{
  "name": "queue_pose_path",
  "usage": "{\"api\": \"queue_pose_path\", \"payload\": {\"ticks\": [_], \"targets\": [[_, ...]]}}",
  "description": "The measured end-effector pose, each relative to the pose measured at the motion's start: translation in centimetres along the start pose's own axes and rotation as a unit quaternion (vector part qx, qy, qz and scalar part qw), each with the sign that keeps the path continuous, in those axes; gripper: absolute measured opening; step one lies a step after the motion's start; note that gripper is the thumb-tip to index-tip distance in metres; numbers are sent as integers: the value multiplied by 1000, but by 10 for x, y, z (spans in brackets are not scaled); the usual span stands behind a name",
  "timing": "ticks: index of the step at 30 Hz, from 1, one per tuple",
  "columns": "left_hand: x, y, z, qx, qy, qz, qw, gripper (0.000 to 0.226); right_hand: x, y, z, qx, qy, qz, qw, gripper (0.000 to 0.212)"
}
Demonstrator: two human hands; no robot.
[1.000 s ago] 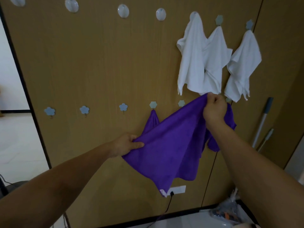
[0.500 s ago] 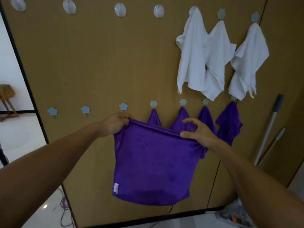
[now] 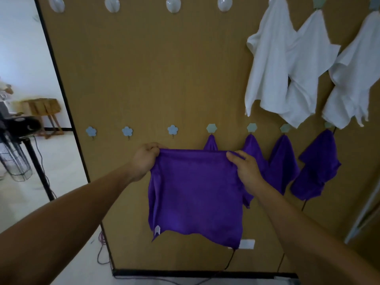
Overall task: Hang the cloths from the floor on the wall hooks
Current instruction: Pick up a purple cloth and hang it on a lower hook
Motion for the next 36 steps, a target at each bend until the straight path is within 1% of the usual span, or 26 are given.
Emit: {"api": "queue_pose_path", "payload": {"ticks": [3, 5, 7, 9, 10, 12, 13, 14, 15, 16, 17, 19, 21, 24, 26, 27, 31, 34, 36], "targets": [[10, -16, 0, -45, 76, -4, 996, 39, -7, -20, -23, -18, -32, -27, 999, 19], [17, -28, 3, -55, 88, -4, 995, 37, -10, -32, -39, -24, -39, -19, 999, 18], [24, -40, 8, -44, 71, -6, 996, 37, -13, -45, -55, -26, -33, -18, 999, 22], [27, -52, 15, -11, 34, -20, 999, 37, -16, -59, -70, -24, -5, -22, 999, 27], [29, -59, 19, 10, 15, -31, 999, 35, -17, -67, -77, -21, 6, -24, 999, 26], [33, -72, 27, 64, -14, -43, 997, 26, -21, -81, -89, 17, 21, -36, 999, 12], [36, -78, 31, 97, -23, -41, 994, 23, -24, -87, -95, 50, 38, -39, 997, 27], [39, -84, 36, 128, -33, -39, 990, 25, -28, -93, -99, 86, 60, -47, 993, 45], [44, -92, 43, 156, -44, -38, 986, 31, -32, -102, -104, 108, 84, -51, 989, 57], [48, -97, 48, 174, -59, -36, 982, 35, -35, -108, -106, 121, 103, -52, 986, 63], [52, -102, 51, 190, -71, -34, 979, 35, -36, -112, -106, 130, 121, -51, 983, 63], [61, -116, 59, 207, -83, -34, 974, 27, -41, -124, -111, 110, 136, -52, 983, 49], [68, -129, 63, 192, -89, -36, 977, 20, -46, -137, -119, 76, 124, -47, 988, 36], [72, -147, 62, 146, -43, -60, 987, 8, -55, -157, -131, 35, 77, -32, 996, 29], [74, -159, 62, 98, -38, -82, 991, 12, -60, -175, -137, 5, 79, -16, 997, 23], [77, -167, 62, 71, -52, -87, 992, 13, -62, -185, -139, -15, 95, -9, 995, 23], [87, -198, 59, -14, -150, -77, 986, 10, -75, -229, -144, -78, 173, 2, 982, 30], [97, -219, 53, -49, -190, -70, 978, 11, -87, -257, -143, -106, 242, -28, 964, 43], [104, -231, 49, -63, -203, -64, 975, 13, -93, -270, -142, -124, 281, -29, 951, 48]]}}
Point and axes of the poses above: each hand's wrist, its own y-axis away from the middle knuckle, its own z-axis out of the back of the hand, x = y × z, the point moved 2 cm from there along -y, towards the middle knuckle, and after that the axes turned 8 degrees about x, right-handed, at the moved point
